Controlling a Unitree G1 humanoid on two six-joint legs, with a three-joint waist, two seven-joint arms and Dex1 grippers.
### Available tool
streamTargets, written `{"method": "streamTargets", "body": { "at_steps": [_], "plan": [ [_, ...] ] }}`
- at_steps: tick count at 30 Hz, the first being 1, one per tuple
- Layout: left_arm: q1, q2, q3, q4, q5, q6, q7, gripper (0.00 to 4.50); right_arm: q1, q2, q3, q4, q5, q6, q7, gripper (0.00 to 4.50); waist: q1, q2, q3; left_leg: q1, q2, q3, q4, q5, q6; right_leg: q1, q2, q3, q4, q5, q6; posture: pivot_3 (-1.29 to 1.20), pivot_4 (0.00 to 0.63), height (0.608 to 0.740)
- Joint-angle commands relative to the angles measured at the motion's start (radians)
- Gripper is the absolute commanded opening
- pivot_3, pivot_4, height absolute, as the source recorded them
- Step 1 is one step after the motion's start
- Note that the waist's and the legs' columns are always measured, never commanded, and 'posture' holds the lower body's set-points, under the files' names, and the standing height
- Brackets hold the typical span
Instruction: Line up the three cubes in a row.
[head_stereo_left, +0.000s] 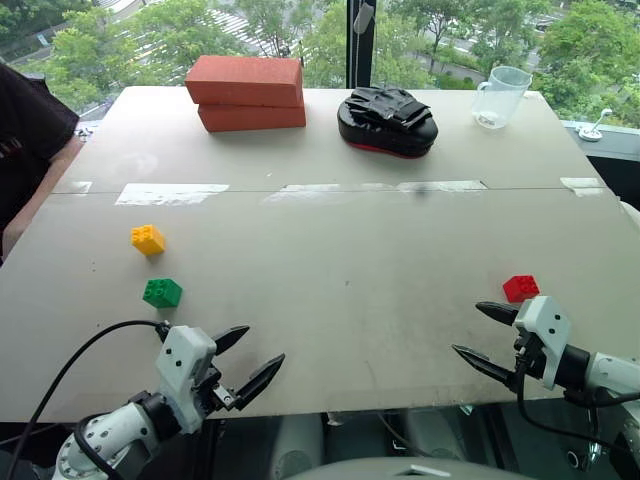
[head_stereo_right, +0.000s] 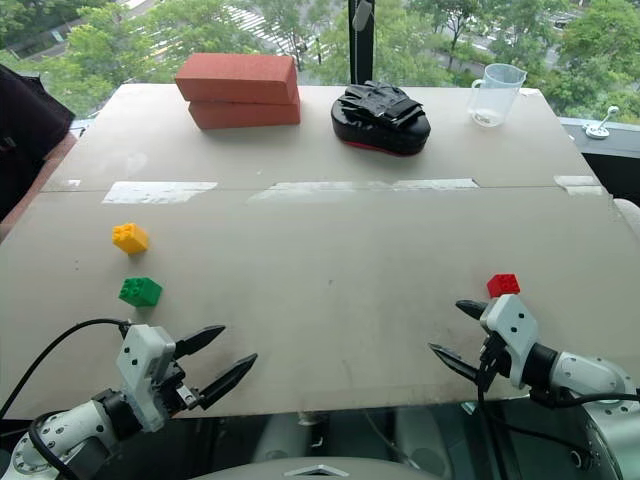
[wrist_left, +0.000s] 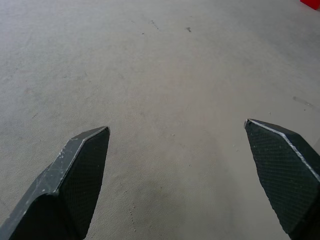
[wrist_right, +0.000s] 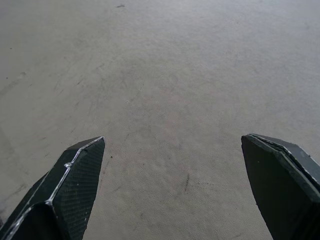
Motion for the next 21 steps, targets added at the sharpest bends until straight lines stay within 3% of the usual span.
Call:
{"method": "streamTargets", "body": {
  "at_steps": [1, 5, 8, 13, 17, 21],
  "plan": [
    [-0.037, 0.009, 0.025, -0.032, -0.059, 0.023, 0.016, 4.42, -0.018, 0.024, -0.025, -0.047, 0.011, -0.009, -0.041, 4.50, 0.000, 0.000, 0.000, 0.000, 0.000, 0.000, 0.000, 0.000, 0.000, 0.000, 0.000, 0.000, 0.000, 0.000, 0.000, 0.00, 0.150, 0.740],
    [-0.210, -0.008, 0.065, -0.060, -0.261, 0.167, 0.148, 4.42, -0.139, 0.132, -0.082, -0.111, 0.051, 0.066, -0.240, 4.50, 0.004, 0.001, 0.001, 0.000, 0.001, -0.002, 0.000, 0.000, 0.000, 0.000, 0.000, -0.001, 0.001, 0.000, 0.000, 0.00, 0.150, 0.740],
    [-0.297, 0.022, 0.065, -0.095, -0.381, 0.231, 0.168, 4.42, -0.252, 0.106, -0.124, -0.174, -0.001, 0.253, -0.393, 4.50, 0.001, 0.001, 0.000, 0.000, 0.001, 0.000, 0.003, 0.000, 0.000, 0.000, 0.003, 0.001, 0.003, 0.000, 0.000, 0.00, 0.150, 0.740],
    [-0.370, 0.244, -0.026, -0.158, -0.368, 0.236, -0.085, 4.42, -0.327, 0.004, -0.212, -0.175, 0.046, 0.618, -0.464, 4.50, 0.010, 0.000, 0.000, -0.001, -0.001, 0.001, 0.001, 0.001, 0.002, 0.001, 0.004, 0.002, 0.002, 0.003, -0.005, 0.00, 0.150, 0.740],
    [-0.455, 0.312, -0.062, -0.135, -0.384, 0.233, -0.162, 4.42, -0.328, -0.029, -0.226, -0.148, 0.033, 0.777, -0.495, 4.50, 0.020, 0.003, 0.000, -0.001, -0.002, 0.001, -0.002, 0.001, 0.002, -0.001, 0.006, 0.003, 0.000, 0.003, -0.005, 0.00, 0.150, 0.740],
    [-0.520, 0.341, -0.097, -0.110, -0.371, 0.227, -0.214, 4.42, -0.343, 0.023, -0.234, -0.111, 0.050, 0.886, -0.525, 4.50, 0.020, 0.003, 0.000, -0.001, -0.002, 0.001, -0.002, 0.001, 0.002, 0.000, 0.008, 0.003, 0.000, 0.003, -0.005, 0.00, 0.150, 0.740]
  ]
}}
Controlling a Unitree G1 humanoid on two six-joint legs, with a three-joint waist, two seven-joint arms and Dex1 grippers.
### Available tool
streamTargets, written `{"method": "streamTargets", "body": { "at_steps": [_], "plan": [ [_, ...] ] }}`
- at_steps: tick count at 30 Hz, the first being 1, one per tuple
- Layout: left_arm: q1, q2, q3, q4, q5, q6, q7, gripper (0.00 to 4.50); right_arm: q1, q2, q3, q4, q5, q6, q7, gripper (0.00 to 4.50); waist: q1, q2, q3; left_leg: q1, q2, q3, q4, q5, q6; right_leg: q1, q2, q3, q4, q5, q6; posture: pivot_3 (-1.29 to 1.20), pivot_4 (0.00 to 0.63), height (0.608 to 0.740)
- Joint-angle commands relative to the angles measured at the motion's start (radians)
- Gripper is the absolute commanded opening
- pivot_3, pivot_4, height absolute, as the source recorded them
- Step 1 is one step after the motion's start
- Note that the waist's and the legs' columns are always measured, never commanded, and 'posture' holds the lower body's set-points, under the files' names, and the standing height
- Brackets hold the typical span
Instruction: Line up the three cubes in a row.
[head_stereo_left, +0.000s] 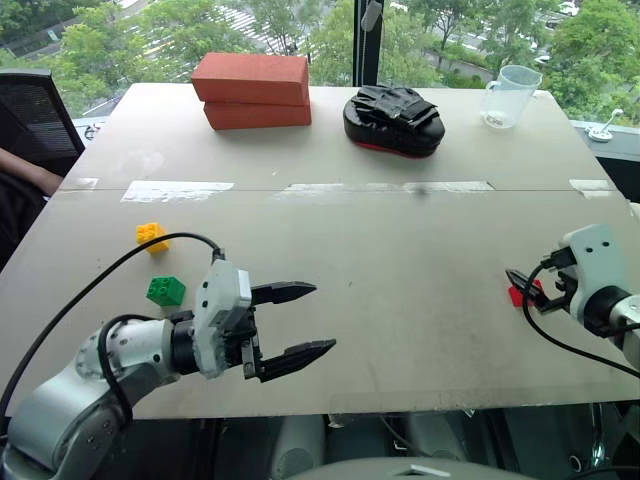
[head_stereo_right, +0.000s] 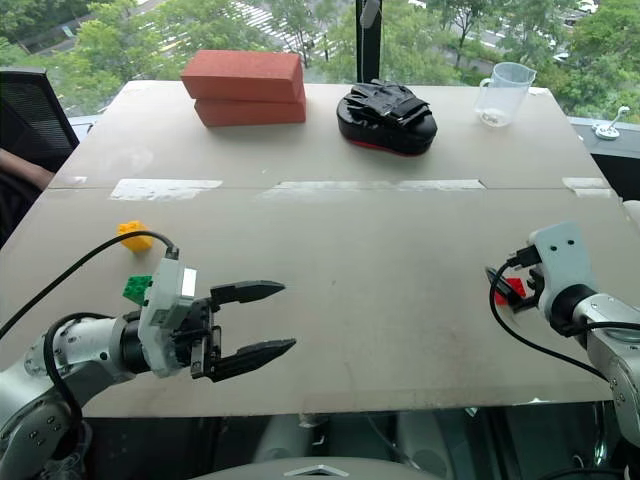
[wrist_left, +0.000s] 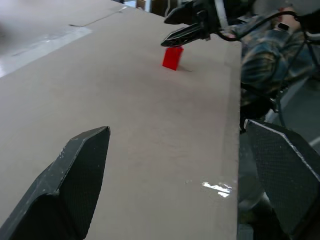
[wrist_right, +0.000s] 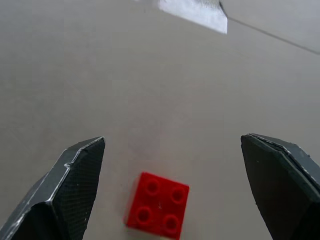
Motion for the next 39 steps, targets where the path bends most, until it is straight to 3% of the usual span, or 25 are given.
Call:
{"method": "streamTargets", "body": {
  "at_steps": [1, 7, 8, 10, 14, 18, 22, 26, 29, 34, 39],
  "plan": [
    [-0.024, 0.010, -0.015, 0.004, 0.004, -0.020, -0.040, 4.42, -0.031, 0.054, -0.032, 0.006, 0.014, 0.096, -0.037, 4.50, -0.004, 0.000, 0.000, 0.000, 0.000, 0.000, 0.000, 0.000, 0.000, 0.000, 0.000, 0.000, 0.000, 0.000, 0.000, 0.00, 0.150, 0.740],
    [-0.016, -0.009, -0.016, -0.007, 0.007, -0.018, -0.018, 4.42, -0.131, 0.177, -0.015, 0.053, -0.026, 0.187, -0.136, 4.50, -0.021, 0.000, 0.000, 0.001, 0.001, 0.000, 0.001, 0.000, 0.000, 0.000, 0.002, 0.002, 0.001, -0.002, 0.004, 0.00, 0.150, 0.740],
    [-0.012, -0.010, -0.015, -0.011, 0.006, -0.018, -0.016, 4.50, -0.142, 0.188, -0.012, 0.050, -0.025, 0.198, -0.139, 3.99, -0.023, 0.001, 0.000, 0.001, 0.001, 0.000, 0.001, 0.000, 0.000, 0.000, 0.001, 0.002, 0.001, -0.002, 0.004, 0.00, 0.150, 0.740],
    [0.003, -0.011, -0.008, -0.021, 0.005, -0.021, -0.013, 4.50, -0.160, 0.205, -0.003, 0.044, -0.029, 0.213, -0.148, 3.45, -0.022, 0.001, 0.001, 0.000, 0.001, 0.000, 0.001, 0.000, 0.000, 0.000, 0.001, 0.002, 0.002, -0.002, 0.003, 0.00, 0.150, 0.740],
    [0.049, -0.015, 0.025, -0.043, -0.003, -0.028, -0.003, 4.50, -0.179, 0.191, 0.020, 0.033, -0.024, 0.225, -0.131, 1.41, -0.023, 0.001, 0.001, 0.000, 0.001, 0.000, 0.001, 0.000, 0.000, 0.000, 0.001, 0.003, 0.001, 0.000, 0.001, 0.00, 0.150, 0.740],
    [0.098, -0.033, 0.056, -0.050, 0.028, -0.054, 0.015, 4.50, -0.200, 0.124, 0.088, 0.005, 0.030, 0.135, -0.012, 1.37, -0.025, 0.002, 0.001, 0.000, 0.001, 0.000, 0.000, 0.000, 0.000, 0.000, 0.001, 0.003, 0.001, 0.000, 0.001, 0.00, 0.150, 0.740],
    [0.132, -0.122, 0.069, -0.052, 0.140, -0.147, 0.107, 4.50, -0.352, 0.051, 0.261, 0.090, 0.101, -0.056, 0.264, 1.37, -0.036, 0.003, 0.002, 0.002, 0.001, 0.002, 0.001, 0.000, 0.000, 0.000, 0.002, 0.004, 0.001, -0.002, 0.004, 0.00, 0.150, 0.740],
    [0.210, -0.091, 0.147, -0.103, 0.020, -0.063, 0.104, 4.50, -0.653, -0.008, 0.637, 0.434, -0.088, -0.406, 0.616, 1.37, -0.050, 0.002, 0.002, 0.002, 0.002, 0.001, 0.002, 0.000, 0.000, 0.000, 0.003, 0.003, 0.002, -0.002, 0.004, 0.00, 0.150, 0.740],
    [0.253, -0.059, 0.206, -0.125, -0.014, -0.041, 0.095, 4.50, -0.794, 0.026, 0.782, 0.699, -0.202, -0.626, 0.769, 1.37, -0.047, 0.001, 0.002, 0.002, 0.003, 0.000, 0.002, 0.000, 0.000, 0.000, 0.002, 0.002, 0.001, -0.001, 0.002, 0.00, 0.150, 0.740],
    [0.296, -0.025, 0.290, -0.149, -0.062, -0.011, 0.105, 4.50, -0.936, 0.126, 0.857, 1.004, -0.299, -0.837, 0.903, 1.37, -0.034, 0.002, 0.004, -0.001, 0.001, 0.000, 0.001, 0.000, 0.000, -0.001, 0.001, 0.002, -0.001, 0.000, 0.000, 0.00, 0.150, 0.740],
    [0.337, -0.026, 0.335, -0.169, -0.085, 0.001, 0.113, 4.50, -0.985, 0.194, 0.853, 1.121, -0.349, -0.924, 0.950, 1.37, -0.029, 0.003, 0.005, -0.002, 0.002, 0.001, 0.000, 0.000, 0.000, -0.001, 0.002, 0.001, -0.001, 0.000, 0.000, 0.00, 0.150, 0.740]
  ]
}}
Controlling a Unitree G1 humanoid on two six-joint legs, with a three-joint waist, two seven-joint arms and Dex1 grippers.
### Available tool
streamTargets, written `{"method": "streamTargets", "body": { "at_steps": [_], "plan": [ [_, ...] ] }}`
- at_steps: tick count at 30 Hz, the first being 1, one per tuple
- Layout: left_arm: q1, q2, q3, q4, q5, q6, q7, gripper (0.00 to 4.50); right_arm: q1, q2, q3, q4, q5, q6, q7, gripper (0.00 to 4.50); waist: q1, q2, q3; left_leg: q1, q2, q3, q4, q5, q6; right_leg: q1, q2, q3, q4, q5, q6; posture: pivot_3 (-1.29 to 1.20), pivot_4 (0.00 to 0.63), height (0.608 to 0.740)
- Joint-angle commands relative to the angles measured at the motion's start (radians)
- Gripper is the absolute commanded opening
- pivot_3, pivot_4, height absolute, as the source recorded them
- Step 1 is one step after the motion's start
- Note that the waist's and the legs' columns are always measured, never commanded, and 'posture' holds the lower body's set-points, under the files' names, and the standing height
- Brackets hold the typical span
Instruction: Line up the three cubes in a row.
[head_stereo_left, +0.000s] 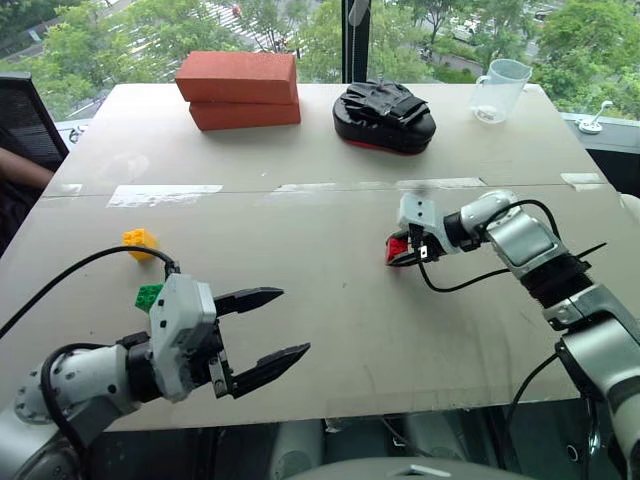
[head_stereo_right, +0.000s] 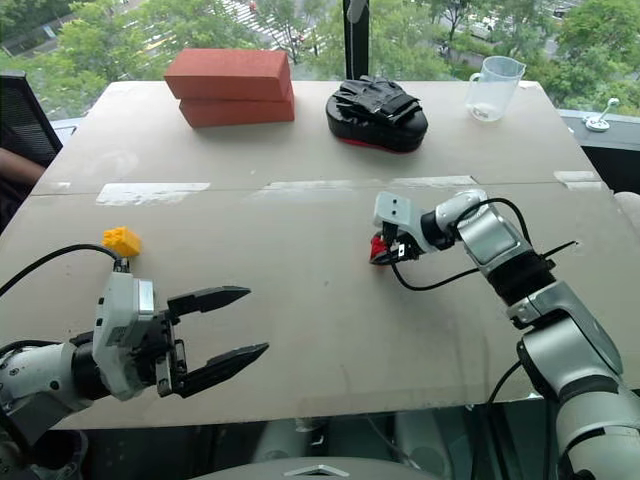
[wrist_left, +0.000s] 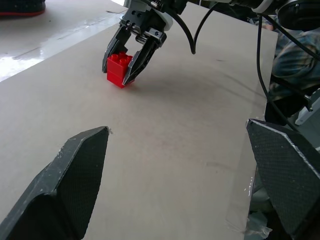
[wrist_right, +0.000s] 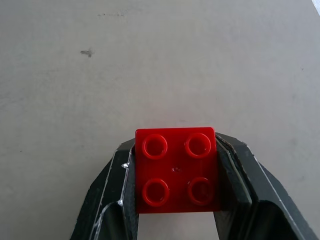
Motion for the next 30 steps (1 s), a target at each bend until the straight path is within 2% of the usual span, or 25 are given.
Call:
{"method": "streamTargets", "body": {
  "at_steps": [1, 9, 10, 11, 13, 16, 18, 20, 23, 27, 30],
  "plan": [
    [0.022, 0.003, 0.045, -0.050, -0.031, -0.002, 0.004, 4.50, -0.033, 0.026, -0.022, 0.035, -0.027, -0.054, 0.035, 1.37, 0.000, 0.000, 0.000, 0.000, 0.000, 0.000, 0.000, 0.000, 0.000, 0.000, 0.000, 0.000, 0.000, 0.000, 0.000, 0.00, 0.150, 0.740],
    [0.034, 0.000, 0.056, -0.058, -0.033, -0.010, 0.023, 4.50, -0.041, 0.060, -0.022, 0.092, -0.084, -0.083, 0.065, 1.37, 0.003, 0.000, 0.000, 0.002, 0.000, 0.000, 0.001, 0.000, 0.000, 0.001, -0.001, 0.000, 0.003, 0.000, 0.000, 0.00, 0.150, 0.740],
    [0.031, 0.000, 0.054, -0.056, -0.031, -0.012, 0.024, 4.50, -0.042, 0.061, -0.019, 0.098, -0.092, -0.086, 0.068, 2.17, 0.003, 0.000, 0.000, 0.003, 0.000, 0.000, 0.001, 0.000, 0.000, 0.001, -0.001, 0.000, 0.004, 0.000, 0.000, 0.00, 0.150, 0.740],
    [0.026, 0.001, 0.052, -0.054, -0.030, -0.012, 0.026, 4.50, -0.042, 0.062, -0.017, 0.104, -0.097, -0.089, 0.072, 2.73, 0.003, 0.000, 0.000, 0.003, 0.000, 0.001, 0.001, 0.000, 0.000, 0.001, 0.000, 0.000, 0.005, 0.000, -0.001, 0.00, 0.150, 0.740],
    [0.022, 0.001, 0.050, -0.049, -0.026, -0.015, 0.025, 4.50, -0.042, 0.068, -0.021, 0.123, -0.106, -0.120, 0.075, 3.29, 0.003, 0.000, 0.000, 0.003, 0.000, 0.000, 0.001, 0.000, 0.000, 0.000, 0.000, 0.000, 0.005, 0.000, -0.001, 0.00, 0.150, 0.740],
    [0.032, -0.010, 0.059, -0.042, -0.018, -0.018, 0.029, 4.50, -0.041, 0.069, -0.045, 0.127, -0.104, -0.160, 0.082, 4.44, 0.002, 0.000, 0.000, 0.003, 0.000, 0.002, 0.001, 0.000, 0.000, 0.000, 0.000, 0.001, 0.004, 0.000, -0.001, 0.00, 0.150, 0.740],
    [0.046, -0.029, 0.074, -0.037, -0.020, -0.018, 0.047, 4.50, -0.037, 0.064, -0.070, 0.102, -0.078, -0.173, 0.104, 4.44, 0.001, 0.001, 0.000, 0.003, 0.000, 0.002, 0.001, 0.000, 0.000, 0.000, 0.000, 0.001, 0.004, 0.000, -0.001, 0.00, 0.150, 0.740],
    [0.081, -0.091, 0.110, -0.022, -0.033, -0.008, 0.125, 4.50, -0.016, 0.051, -0.120, 0.020, -0.023, -0.165, 0.126, 4.44, 0.000, 0.001, 0.001, 0.003, 0.000, 0.003, 0.001, 0.000, 0.000, 0.000, 0.000, 0.001, 0.004, 0.000, -0.001, 0.00, 0.150, 0.740],
    [0.089, -0.207, 0.168, 0.021, 0.042, -0.011, 0.311, 4.50, 0.046, 0.041, -0.221, -0.169, 0.108, -0.085, 0.141, 4.44, 0.003, 0.001, 0.001, 0.003, 0.001, 0.003, 0.000, 0.000, 0.000, 0.000, -0.001, 0.002, 0.004, 0.000, 0.000, 0.00, 0.150, 0.740],
    [0.073, -0.231, 0.242, 0.087, 0.070, 0.069, 0.481, 4.50, 0.213, 0.047, -0.354, -0.507, 0.329, 0.043, 0.095, 4.44, 0.012, -0.001, -0.001, 0.003, 0.001, -0.002, 0.000, 0.000, 0.000, 0.001, 0.000, -0.002, 0.005, 0.000, 0.000, 0.00, 0.150, 0.740],
    [0.048, -0.201, 0.272, 0.136, 0.053, 0.154, 0.557, 4.50, 0.333, 0.040, -0.394, -0.698, 0.404, 0.114, 0.016, 4.44, 0.013, -0.001, -0.001, 0.003, 0.001, -0.002, 0.001, 0.000, 0.000, 0.001, -0.001, -0.002, 0.006, 0.000, 0.000, 0.00, 0.150, 0.740]
  ]
}}
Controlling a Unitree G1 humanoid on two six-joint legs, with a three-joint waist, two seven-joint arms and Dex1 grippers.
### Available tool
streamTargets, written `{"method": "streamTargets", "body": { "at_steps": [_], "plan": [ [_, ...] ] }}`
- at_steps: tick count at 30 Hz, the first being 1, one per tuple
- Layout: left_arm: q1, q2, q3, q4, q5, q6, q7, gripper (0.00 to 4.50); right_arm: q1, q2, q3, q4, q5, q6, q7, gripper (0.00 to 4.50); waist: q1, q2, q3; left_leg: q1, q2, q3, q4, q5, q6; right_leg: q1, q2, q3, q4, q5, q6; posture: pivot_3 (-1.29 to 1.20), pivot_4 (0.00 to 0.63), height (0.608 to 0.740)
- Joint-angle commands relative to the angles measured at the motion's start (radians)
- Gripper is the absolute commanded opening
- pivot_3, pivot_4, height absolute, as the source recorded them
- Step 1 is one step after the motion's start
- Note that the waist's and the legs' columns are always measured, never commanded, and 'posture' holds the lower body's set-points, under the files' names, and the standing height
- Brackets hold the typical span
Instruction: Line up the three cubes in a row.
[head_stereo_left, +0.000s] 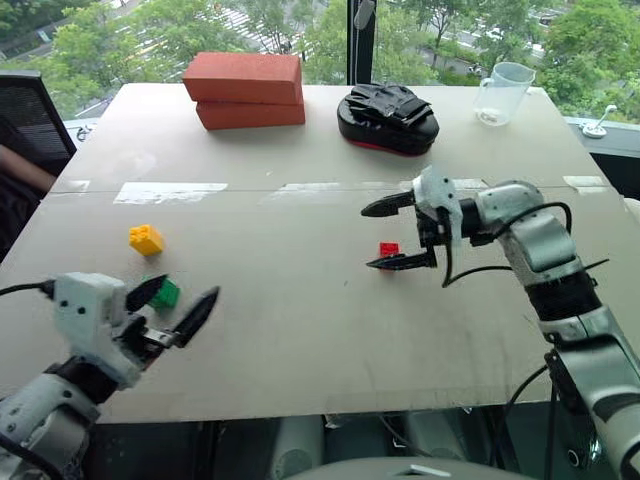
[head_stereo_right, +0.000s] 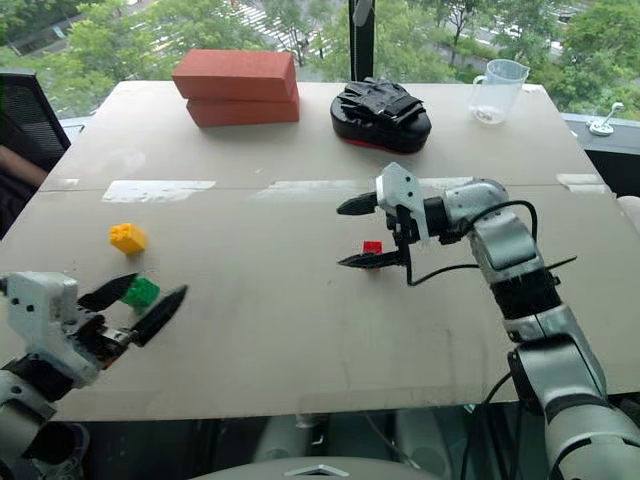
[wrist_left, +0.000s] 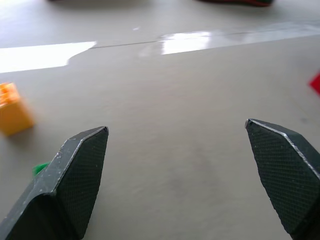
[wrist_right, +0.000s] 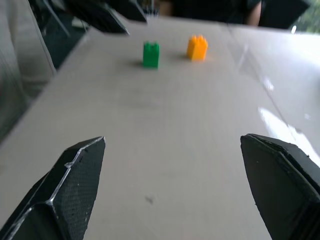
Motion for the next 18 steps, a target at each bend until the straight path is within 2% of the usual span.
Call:
{"method": "streamTargets", "body": {
  "at_steps": [1, 7, 13, 14, 15, 18],
  "plan": [
    [-0.044, 0.043, 0.054, 0.057, -0.021, 0.106, 0.101, 4.50, 0.104, -0.022, -0.053, -0.215, 0.073, 0.051, -0.078, 4.44, 0.000, 0.000, 0.000, 0.000, 0.000, 0.000, 0.000, 0.000, 0.000, 0.000, -0.001, 0.000, 0.000, 0.000, 0.000, 0.00, 0.150, 0.740],
    [-0.151, 0.152, -0.013, 0.185, 0.045, 0.204, 0.118, 4.50, 0.242, -0.089, -0.061, -0.339, 0.071, 0.021, -0.110, 4.44, -0.006, -0.002, -0.001, 0.002, 0.000, 0.002, 0.003, 0.000, 0.000, 0.000, -0.003, 0.000, 0.001, 0.000, 0.000, 0.00, 0.150, 0.740],
    [-0.268, 0.177, -0.123, 0.284, 0.112, 0.238, 0.100, 4.50, 0.283, -0.124, -0.070, -0.383, 0.061, 0.039, -0.185, 4.44, -0.008, -0.003, -0.002, 0.001, -0.001, 0.002, 0.001, 0.000, 0.000, 0.000, -0.003, 0.000, 0.001, 0.000, -0.001, 0.00, 0.150, 0.740],
    [-0.279, 0.185, -0.142, 0.301, 0.130, 0.235, 0.089, 3.97, 0.293, -0.132, -0.070, -0.396, 0.058, 0.043, -0.198, 4.48, -0.007, -0.003, -0.002, 0.001, -0.001, 0.002, 0.001, 0.000, 0.000, -0.001, -0.003, 0.000, 0.001, 0.000, -0.001, 0.00, 0.150, 0.740],
    [-0.285, 0.191, -0.156, 0.314, 0.148, 0.231, 0.079, 3.65, 0.306, -0.141, -0.069, -0.411, 0.059, 0.048, -0.207, 4.48, -0.007, -0.004, -0.002, 0.001, -0.001, 0.002, 0.000, 0.000, 0.000, -0.001, -0.003, -0.001, 0.001, 0.000, -0.001, 0.00, 0.150, 0.740],
    [-0.294, 0.212, -0.186, 0.349, 0.194, 0.215, 0.044, 2.08, 0.337, -0.158, -0.081, -0.454, 0.083, 0.079, -0.244, 4.48, -0.007, -0.003, -0.002, 0.000, 0.000, 0.002, -0.001, 0.000, -0.001, -0.001, -0.004, -0.001, 0.000, 0.000, -0.001, 0.00, 0.150, 0.740]
  ]
}}
